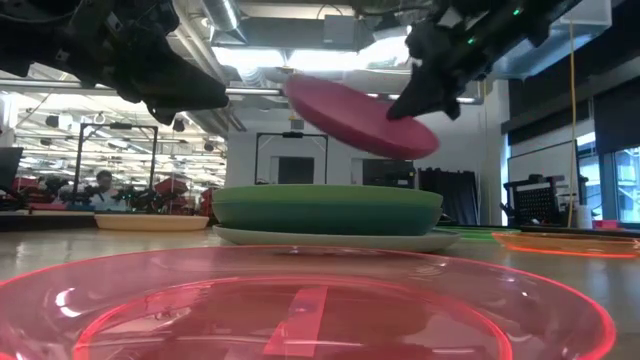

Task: Stack plastic plates
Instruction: Stack the pink plate on top of the black plate

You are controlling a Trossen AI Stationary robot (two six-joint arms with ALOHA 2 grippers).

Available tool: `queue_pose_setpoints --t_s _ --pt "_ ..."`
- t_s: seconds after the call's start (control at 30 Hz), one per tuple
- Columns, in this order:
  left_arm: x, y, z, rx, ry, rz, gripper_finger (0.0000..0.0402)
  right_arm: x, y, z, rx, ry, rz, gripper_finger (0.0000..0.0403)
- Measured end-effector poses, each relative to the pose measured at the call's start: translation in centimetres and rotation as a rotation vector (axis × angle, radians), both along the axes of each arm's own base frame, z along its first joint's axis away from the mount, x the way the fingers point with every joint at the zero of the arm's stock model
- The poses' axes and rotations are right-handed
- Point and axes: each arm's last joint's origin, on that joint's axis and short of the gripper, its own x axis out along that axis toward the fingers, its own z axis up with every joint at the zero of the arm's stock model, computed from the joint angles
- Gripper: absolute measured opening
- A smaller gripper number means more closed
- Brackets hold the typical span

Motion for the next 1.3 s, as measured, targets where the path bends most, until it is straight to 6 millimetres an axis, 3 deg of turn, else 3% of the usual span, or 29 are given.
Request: queue_pose_setpoints --t_s 0.33,0.57,1.1,1.3 --pt "0.0 0.0 0.0 -0.028 -0.002 -0.007 0.0102 2.8 -0.7 -4.7 0.018 0.126 0.004 0.0005" --pt "0.0 0.0 0.0 -0.027 0.002 -0.009 0.0102 3.6 -0.8 -6.3 0.027 0.160 0.003 0.0005" --pt "0.0 0.0 0.0 -0.027 0.002 -0.009 0.0102 3.9 -0.8 -6.2 0.026 0.121 0.011 0.0007" --pt "0.0 0.0 0.0 -0.027 0.002 -0.009 0.0102 4.0 -0.8 -6.2 0.030 0.121 0.021 0.0057"
